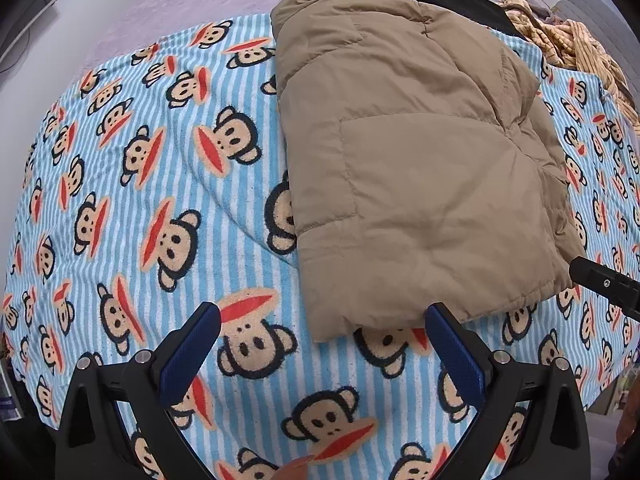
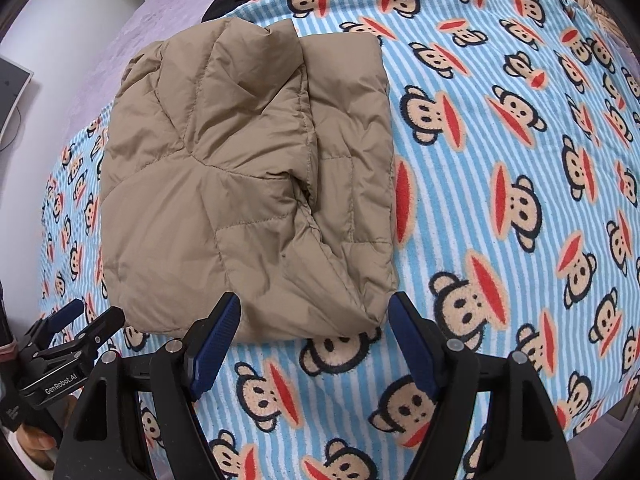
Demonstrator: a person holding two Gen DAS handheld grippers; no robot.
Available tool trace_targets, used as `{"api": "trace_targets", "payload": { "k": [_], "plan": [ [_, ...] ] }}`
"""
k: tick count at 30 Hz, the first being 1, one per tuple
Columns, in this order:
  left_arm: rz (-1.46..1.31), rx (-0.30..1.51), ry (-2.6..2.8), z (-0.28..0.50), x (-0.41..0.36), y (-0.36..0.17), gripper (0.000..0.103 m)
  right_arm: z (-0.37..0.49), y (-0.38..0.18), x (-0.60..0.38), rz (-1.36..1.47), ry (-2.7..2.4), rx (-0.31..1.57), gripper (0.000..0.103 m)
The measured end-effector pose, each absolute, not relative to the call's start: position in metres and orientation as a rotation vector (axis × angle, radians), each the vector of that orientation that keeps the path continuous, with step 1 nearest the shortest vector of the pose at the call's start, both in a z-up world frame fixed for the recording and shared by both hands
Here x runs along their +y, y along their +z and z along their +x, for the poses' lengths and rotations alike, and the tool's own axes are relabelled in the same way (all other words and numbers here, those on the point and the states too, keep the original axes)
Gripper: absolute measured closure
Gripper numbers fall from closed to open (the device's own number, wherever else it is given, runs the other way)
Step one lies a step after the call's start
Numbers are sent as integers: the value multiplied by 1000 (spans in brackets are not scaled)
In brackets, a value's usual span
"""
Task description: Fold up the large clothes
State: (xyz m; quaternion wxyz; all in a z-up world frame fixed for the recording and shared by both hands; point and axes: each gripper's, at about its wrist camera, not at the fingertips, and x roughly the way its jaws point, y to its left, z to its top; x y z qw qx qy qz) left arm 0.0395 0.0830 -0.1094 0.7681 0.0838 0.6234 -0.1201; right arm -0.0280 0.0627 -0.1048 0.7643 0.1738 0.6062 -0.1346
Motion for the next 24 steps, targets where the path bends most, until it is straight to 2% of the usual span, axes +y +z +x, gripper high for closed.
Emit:
{"api": "trace_targets", "payload": {
  "k": [2, 3, 8, 13, 19, 24],
  "plan": [
    [185, 1351, -252, 35, 83, -108, 1, -33, -101, 64, 375, -297, 1302, 22],
    [187, 1351, -245, 32, 82, -107, 1, -35, -98, 64, 370, -303, 1289, 14],
    [189, 1353, -216, 20, 77, -105, 1, -43, -91, 56, 379, -320, 1263, 14],
    [192, 1331, -186, 5, 70, -94, 1, -46, -86, 52, 250, -367, 1290, 14],
    [166, 1313, -146, -13, 63, -71, 1, -56, -75, 39, 220, -433, 1344, 14],
    [163, 1270, -128, -29, 59, -46, 1, -73, -65, 35, 343, -268, 1360, 14]
  ]
}}
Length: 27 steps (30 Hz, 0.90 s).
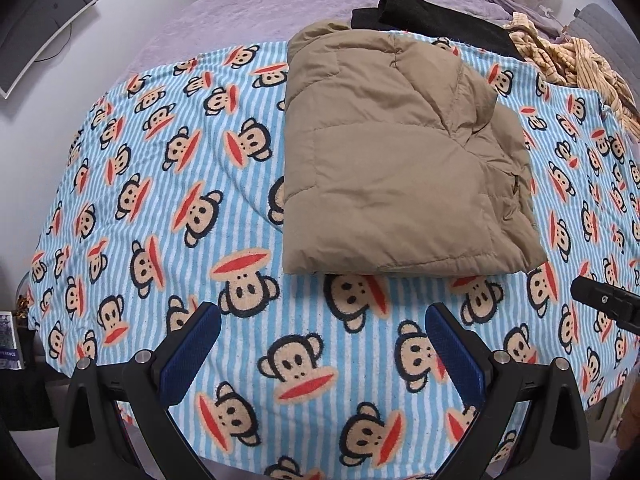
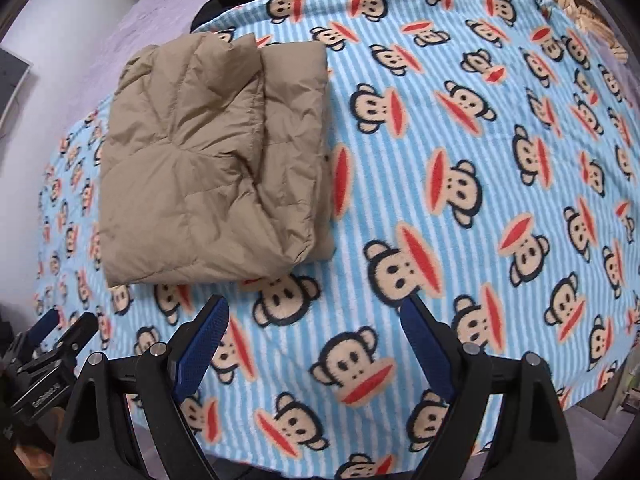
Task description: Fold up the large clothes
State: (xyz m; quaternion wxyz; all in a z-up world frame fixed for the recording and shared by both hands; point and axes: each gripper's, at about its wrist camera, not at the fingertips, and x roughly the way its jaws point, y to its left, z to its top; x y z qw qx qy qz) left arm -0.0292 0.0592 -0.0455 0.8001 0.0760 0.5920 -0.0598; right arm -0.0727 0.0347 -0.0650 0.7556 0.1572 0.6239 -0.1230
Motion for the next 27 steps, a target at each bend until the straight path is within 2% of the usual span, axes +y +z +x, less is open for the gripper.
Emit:
{"api": "trace_targets", "payload": {
  "k": [11, 27],
  "plan": [
    [115, 1194, -76, -63, 65, 10, 1, -97, -20, 49, 239, -196, 1238, 14],
    [162, 1124, -127, -18, 105, 66, 1, -65, 45, 110, 236, -268, 1060, 14]
  ]
}}
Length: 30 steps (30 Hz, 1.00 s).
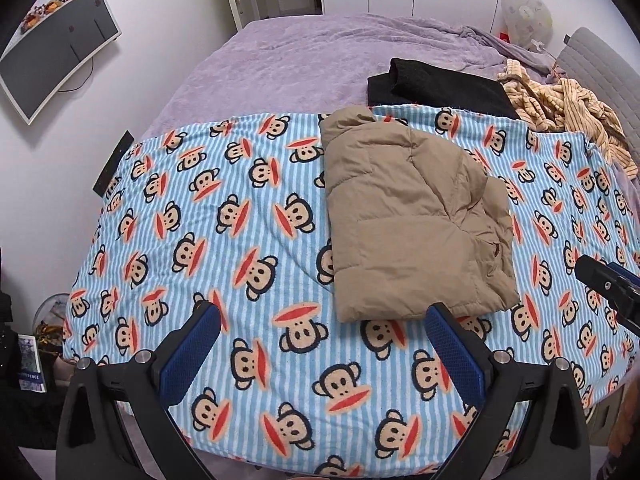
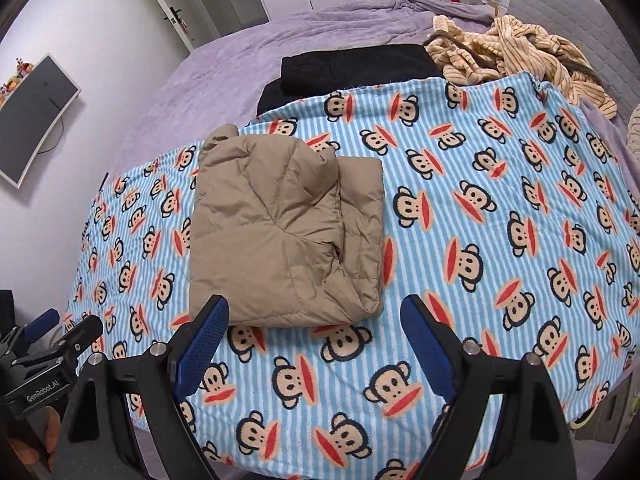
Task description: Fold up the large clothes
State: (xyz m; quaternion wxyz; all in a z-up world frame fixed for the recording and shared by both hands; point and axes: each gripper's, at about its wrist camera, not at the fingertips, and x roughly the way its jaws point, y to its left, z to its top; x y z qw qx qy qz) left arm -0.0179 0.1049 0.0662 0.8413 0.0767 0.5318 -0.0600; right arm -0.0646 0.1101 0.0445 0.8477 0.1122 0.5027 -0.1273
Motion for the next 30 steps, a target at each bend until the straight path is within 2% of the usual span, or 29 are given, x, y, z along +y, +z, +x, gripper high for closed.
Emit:
{"api": "trace_targets", "payload": {
  "k": [14, 30],
  "plan": [
    [106, 1079, -109, -14, 111, 84, 1, -51, 75, 139, 103, -274, 1002, 13],
    [107, 1065, -112, -15, 105, 89, 1, -53, 77, 138, 102, -267, 1009, 13]
  ]
}}
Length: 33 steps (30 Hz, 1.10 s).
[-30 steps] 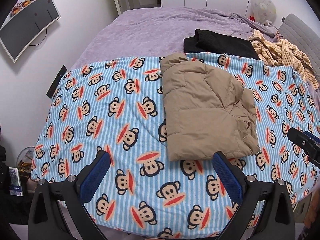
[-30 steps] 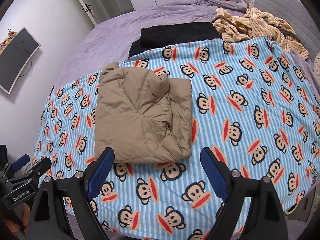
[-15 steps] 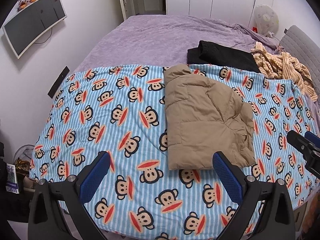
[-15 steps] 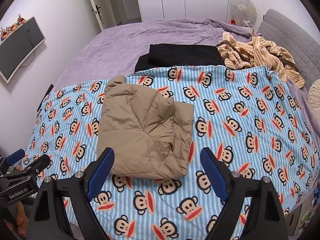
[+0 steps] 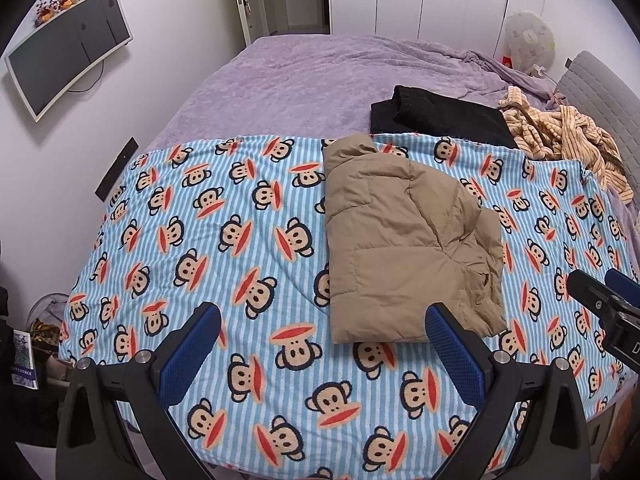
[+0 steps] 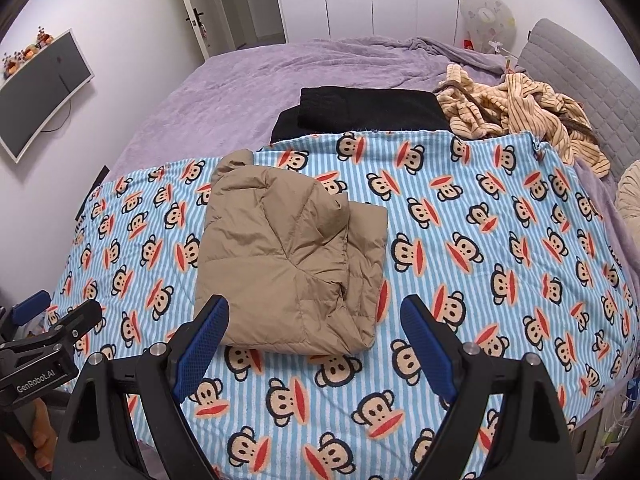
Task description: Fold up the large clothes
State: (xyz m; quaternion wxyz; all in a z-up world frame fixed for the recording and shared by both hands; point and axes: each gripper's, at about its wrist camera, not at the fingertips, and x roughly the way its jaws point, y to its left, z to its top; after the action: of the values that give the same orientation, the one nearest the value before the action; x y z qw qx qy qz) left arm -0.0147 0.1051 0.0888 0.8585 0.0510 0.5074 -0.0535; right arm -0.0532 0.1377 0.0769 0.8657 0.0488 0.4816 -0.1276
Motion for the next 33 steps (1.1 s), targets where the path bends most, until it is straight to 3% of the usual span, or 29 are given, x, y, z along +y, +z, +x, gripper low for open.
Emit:
{"api": "trace_targets", "payload": {
  "k": [33],
  "plan": [
    [102, 1064, -98, -22, 111, 92, 1, -55, 77, 137, 103, -266, 1010, 13]
  ]
}}
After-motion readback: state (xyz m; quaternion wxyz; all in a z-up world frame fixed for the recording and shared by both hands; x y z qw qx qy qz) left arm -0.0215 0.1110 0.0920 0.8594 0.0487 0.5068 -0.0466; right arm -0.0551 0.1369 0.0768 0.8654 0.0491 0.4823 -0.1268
